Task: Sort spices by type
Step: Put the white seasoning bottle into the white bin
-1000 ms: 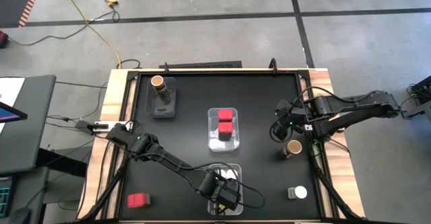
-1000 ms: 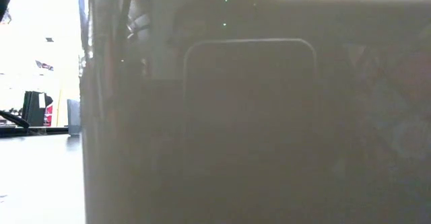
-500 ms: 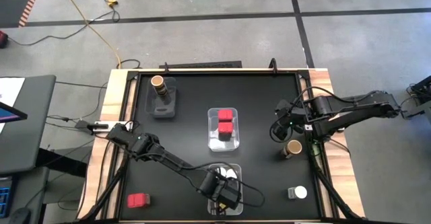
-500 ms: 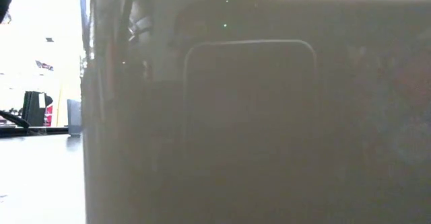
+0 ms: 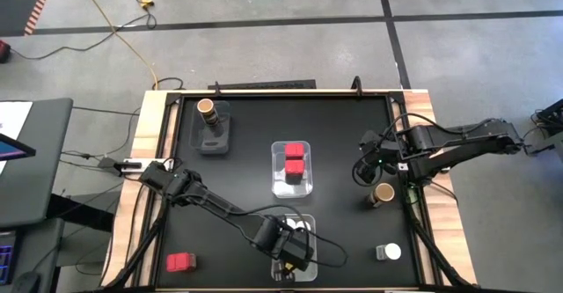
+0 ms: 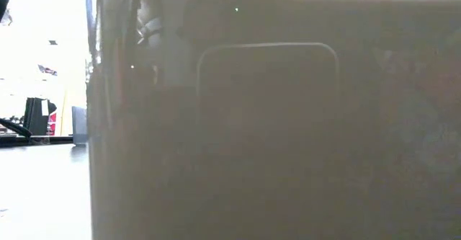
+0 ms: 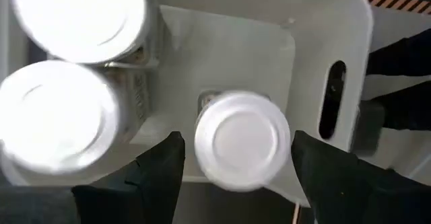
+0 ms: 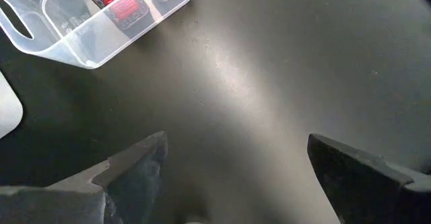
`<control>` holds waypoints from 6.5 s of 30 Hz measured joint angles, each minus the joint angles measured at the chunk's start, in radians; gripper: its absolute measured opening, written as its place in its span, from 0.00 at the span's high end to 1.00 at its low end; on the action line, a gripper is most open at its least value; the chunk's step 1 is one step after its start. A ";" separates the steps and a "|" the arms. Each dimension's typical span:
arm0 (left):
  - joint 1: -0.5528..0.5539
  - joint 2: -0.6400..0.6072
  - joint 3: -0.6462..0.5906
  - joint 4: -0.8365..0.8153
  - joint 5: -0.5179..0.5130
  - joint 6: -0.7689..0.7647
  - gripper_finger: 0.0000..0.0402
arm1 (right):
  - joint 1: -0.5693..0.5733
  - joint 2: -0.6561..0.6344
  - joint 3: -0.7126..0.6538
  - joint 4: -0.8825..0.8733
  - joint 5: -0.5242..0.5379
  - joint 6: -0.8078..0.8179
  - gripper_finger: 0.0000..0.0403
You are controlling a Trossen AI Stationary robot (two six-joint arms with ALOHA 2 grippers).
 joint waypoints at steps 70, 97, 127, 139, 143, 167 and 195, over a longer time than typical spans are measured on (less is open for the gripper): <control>-0.044 -1.290 -1.590 0.774 -0.308 0.036 0.35 | 0.109 0.383 0.527 -0.442 -0.003 0.482 0.05; 0.064 -1.698 -1.814 0.824 -0.341 0.267 0.35 | 0.567 0.452 0.559 -0.474 -0.154 1.359 0.05; 0.064 -1.693 -1.814 0.826 -0.339 0.185 0.35 | 0.873 0.668 0.492 -0.285 -0.368 1.693 0.05; 0.064 -1.693 -1.814 0.829 -0.340 0.160 0.35 | 0.892 0.668 0.352 -0.079 -0.372 1.691 0.05; 0.064 -1.693 -1.814 0.829 -0.340 0.145 0.35 | 0.897 0.668 0.313 -0.019 -0.372 1.691 0.05; 0.064 -1.693 -1.813 0.830 -0.351 0.105 0.35 | 0.924 0.668 0.230 0.063 -0.426 1.706 0.32; 0.064 -1.693 -1.813 0.831 -0.356 0.116 0.35 | 0.744 0.607 0.481 -0.196 -0.293 1.095 0.46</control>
